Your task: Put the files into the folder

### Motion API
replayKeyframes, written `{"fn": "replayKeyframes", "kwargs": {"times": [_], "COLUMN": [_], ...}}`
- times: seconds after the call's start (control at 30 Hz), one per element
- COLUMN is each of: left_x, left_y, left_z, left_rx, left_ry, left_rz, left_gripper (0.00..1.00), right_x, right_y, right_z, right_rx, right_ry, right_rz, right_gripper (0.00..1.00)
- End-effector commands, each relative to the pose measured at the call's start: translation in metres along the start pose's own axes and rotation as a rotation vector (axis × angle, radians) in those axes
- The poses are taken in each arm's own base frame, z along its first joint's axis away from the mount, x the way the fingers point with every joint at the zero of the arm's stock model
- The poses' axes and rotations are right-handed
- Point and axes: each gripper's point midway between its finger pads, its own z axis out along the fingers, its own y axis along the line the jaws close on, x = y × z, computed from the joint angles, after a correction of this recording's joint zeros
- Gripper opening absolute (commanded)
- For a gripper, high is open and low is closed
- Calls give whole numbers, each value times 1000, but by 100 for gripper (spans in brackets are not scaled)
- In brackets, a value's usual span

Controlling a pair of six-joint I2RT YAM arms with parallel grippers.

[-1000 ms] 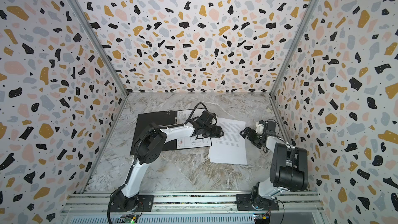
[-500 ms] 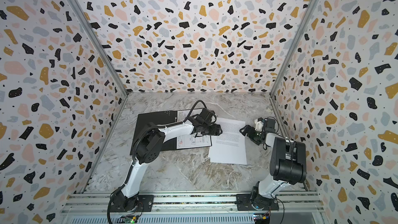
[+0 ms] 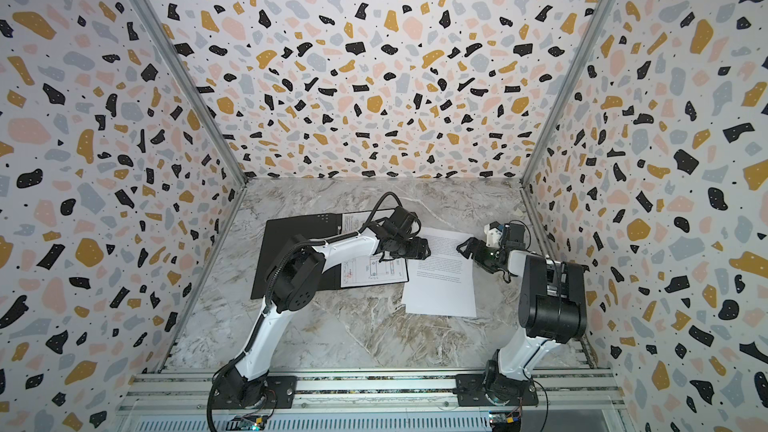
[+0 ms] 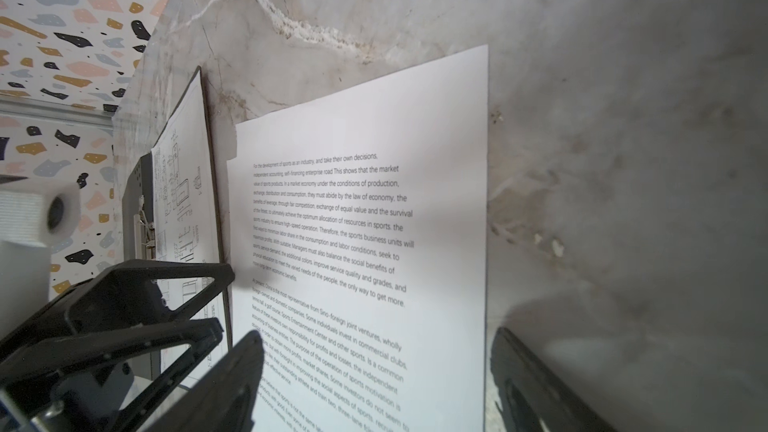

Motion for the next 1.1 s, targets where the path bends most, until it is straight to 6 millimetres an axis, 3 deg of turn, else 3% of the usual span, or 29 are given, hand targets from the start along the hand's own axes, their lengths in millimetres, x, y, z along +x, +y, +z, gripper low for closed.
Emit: {"fn": "replayKeyframes", "kwargs": {"times": [0.0, 0.27, 0.7, 0.9, 1.07], "left_x": [11, 21, 19, 16, 16], "left_y": [10, 1, -15, -30, -41], "left_z": [10, 17, 19, 20, 20], "left_rx": [-27, 43, 144, 193, 220], "left_ry": [44, 66, 54, 35, 28], "left_rz": [7, -3, -38, -46, -49], "left_gripper": [79, 79, 79, 79, 79], "right_x": [11, 18, 21, 13, 7], "right_y": [1, 17, 31, 38, 32], "right_z": [4, 4, 0, -15, -33], "right_rx": [-20, -122, -213, -238, -217], "right_ry": [46, 71, 72, 35, -6], "right_rz": [18, 36, 80, 105, 128], "right_gripper": [86, 83, 84, 85, 85]}}
